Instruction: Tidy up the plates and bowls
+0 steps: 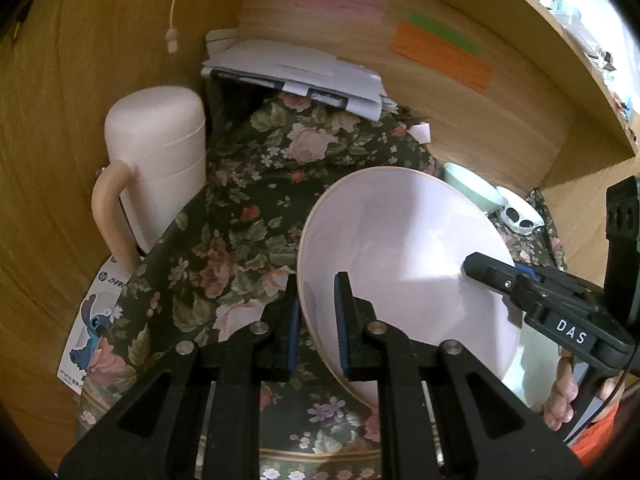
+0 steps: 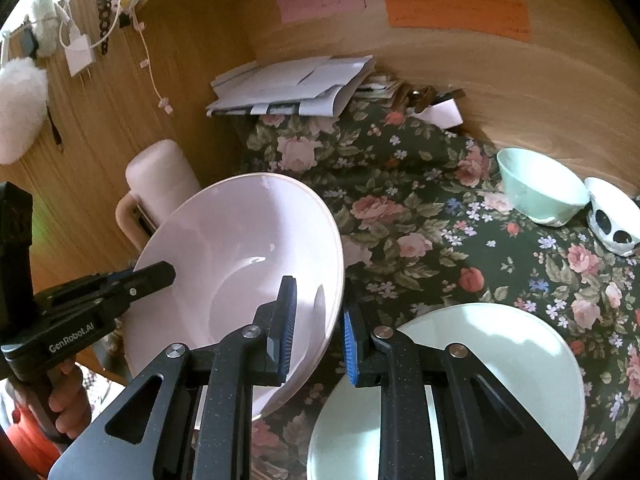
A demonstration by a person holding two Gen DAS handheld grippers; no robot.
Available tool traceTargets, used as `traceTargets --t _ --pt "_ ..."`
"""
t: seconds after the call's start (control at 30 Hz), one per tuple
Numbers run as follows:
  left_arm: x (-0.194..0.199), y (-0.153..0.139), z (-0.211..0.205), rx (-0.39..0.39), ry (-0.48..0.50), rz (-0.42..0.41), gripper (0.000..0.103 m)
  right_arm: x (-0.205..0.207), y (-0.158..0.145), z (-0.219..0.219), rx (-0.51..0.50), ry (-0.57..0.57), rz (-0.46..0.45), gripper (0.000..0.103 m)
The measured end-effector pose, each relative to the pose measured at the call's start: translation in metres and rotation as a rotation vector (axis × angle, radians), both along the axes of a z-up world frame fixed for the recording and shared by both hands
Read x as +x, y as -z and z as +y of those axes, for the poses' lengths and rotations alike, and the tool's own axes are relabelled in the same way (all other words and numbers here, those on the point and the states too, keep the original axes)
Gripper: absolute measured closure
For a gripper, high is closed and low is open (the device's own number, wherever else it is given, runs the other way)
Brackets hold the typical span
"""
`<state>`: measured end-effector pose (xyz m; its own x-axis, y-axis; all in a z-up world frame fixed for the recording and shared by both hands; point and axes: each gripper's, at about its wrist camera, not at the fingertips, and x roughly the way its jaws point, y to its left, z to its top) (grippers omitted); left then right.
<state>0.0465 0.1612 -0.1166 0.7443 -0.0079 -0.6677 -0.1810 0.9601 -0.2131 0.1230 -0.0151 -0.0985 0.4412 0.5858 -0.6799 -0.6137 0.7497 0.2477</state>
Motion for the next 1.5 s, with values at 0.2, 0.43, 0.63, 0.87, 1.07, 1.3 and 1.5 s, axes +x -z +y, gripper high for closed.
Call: traceTargets --t 0.2,0.43,0.63,0.87,1.07,1.3,1.5 --pt "0.002 0.015 0.01 -0.021 -0.005 0.036 0.089 0.003 0.014 0.01 -0.038 -0.012 0.042 0.084" --pt "0.006 0.029 0.015 -0.034 -0.005 0.074 0.089 0.005 0.027 0.019 -0.092 -0.018 0.07 0.084" --pt "0.008 0.031 0.014 -0.023 0.008 0.073 0.089 0.007 0.031 0.022 -0.125 -0.02 0.083 0.084" --pt "0.007 0.028 0.014 -0.02 0.009 0.064 0.088 0.006 0.026 0.014 -0.11 -0.009 0.065 0.081" --pt "0.002 0.013 0.012 0.041 -0.034 0.034 0.066 0.0 0.008 -0.003 -0.072 0.002 0.011 0.081" --pt "-0.005 -0.023 -0.013 0.131 -0.01 -0.046 0.047 -0.003 -0.025 -0.042 -0.019 0.049 -0.078 0.074" --pt "-0.006 -0.057 -0.047 0.187 0.038 -0.143 0.03 -0.002 -0.051 -0.083 0.01 0.116 -0.171 0.059"
